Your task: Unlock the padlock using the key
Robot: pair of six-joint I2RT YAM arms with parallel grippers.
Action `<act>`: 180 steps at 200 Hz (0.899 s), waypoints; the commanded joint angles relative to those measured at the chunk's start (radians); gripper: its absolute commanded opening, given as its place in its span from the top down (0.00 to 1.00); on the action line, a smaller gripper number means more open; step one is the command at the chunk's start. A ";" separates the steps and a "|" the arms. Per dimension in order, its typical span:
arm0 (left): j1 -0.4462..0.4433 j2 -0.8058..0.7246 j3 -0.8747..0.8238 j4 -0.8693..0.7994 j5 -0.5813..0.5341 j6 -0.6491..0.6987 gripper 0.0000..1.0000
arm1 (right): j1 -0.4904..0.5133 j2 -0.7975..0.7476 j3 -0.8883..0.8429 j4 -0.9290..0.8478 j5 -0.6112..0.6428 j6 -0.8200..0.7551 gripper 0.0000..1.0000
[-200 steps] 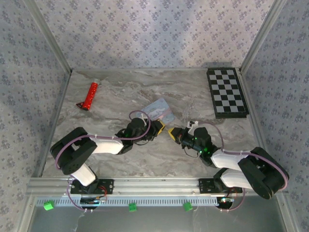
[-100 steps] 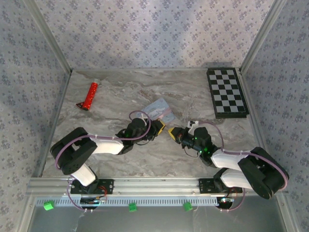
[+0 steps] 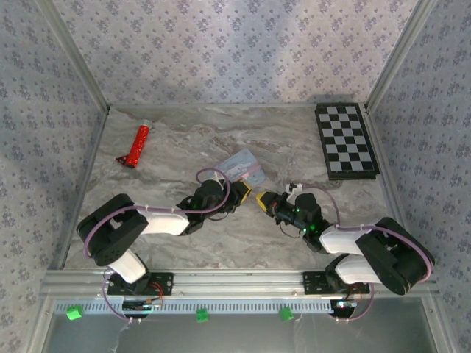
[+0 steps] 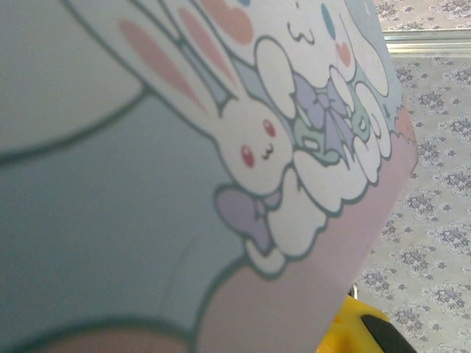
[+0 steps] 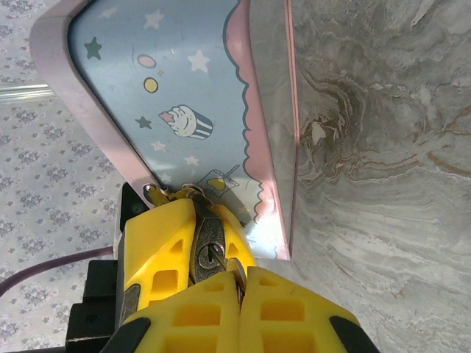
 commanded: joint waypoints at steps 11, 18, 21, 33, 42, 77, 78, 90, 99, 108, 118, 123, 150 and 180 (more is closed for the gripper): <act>-0.053 -0.038 0.029 0.098 0.104 -0.020 1.00 | -0.011 -0.044 0.021 0.004 0.024 0.010 1.00; -0.053 -0.036 0.028 0.101 0.102 -0.020 1.00 | -0.011 -0.050 0.021 -0.001 0.027 0.010 1.00; -0.054 -0.036 0.029 0.101 0.102 -0.020 1.00 | -0.011 -0.052 0.022 -0.003 0.029 0.010 1.00; -0.053 -0.036 0.031 0.101 0.101 -0.017 1.00 | -0.011 -0.058 0.020 -0.009 0.030 0.006 1.00; -0.053 -0.035 0.033 0.101 0.101 -0.015 1.00 | -0.011 -0.062 0.018 -0.018 0.033 0.007 1.00; -0.053 -0.027 0.039 0.101 0.102 -0.014 1.00 | 0.019 -0.064 0.034 -0.028 0.041 -0.005 1.00; -0.053 -0.027 0.039 0.102 0.102 -0.014 1.00 | 0.020 -0.062 0.034 -0.028 0.041 -0.005 1.00; -0.053 -0.023 0.041 0.106 0.104 -0.015 1.00 | 0.035 -0.060 0.043 -0.027 0.045 -0.008 1.00; -0.053 -0.019 0.045 0.110 0.105 -0.016 1.00 | 0.044 -0.058 0.048 -0.028 0.046 -0.013 1.00; -0.054 -0.017 0.047 0.112 0.107 -0.017 1.00 | 0.051 -0.059 0.049 -0.030 0.047 -0.017 1.00; -0.054 -0.016 0.050 0.111 0.110 -0.017 1.00 | 0.057 -0.058 0.051 -0.028 0.050 -0.020 1.00; -0.054 -0.016 0.050 0.111 0.111 -0.016 1.00 | 0.059 -0.058 0.052 -0.028 0.049 -0.021 1.00; -0.055 -0.015 0.055 0.106 0.112 -0.014 1.00 | 0.070 -0.053 0.062 -0.023 0.040 -0.028 1.00; -0.056 -0.010 0.054 0.107 0.112 -0.014 1.00 | 0.079 -0.056 0.067 -0.025 0.039 -0.031 1.00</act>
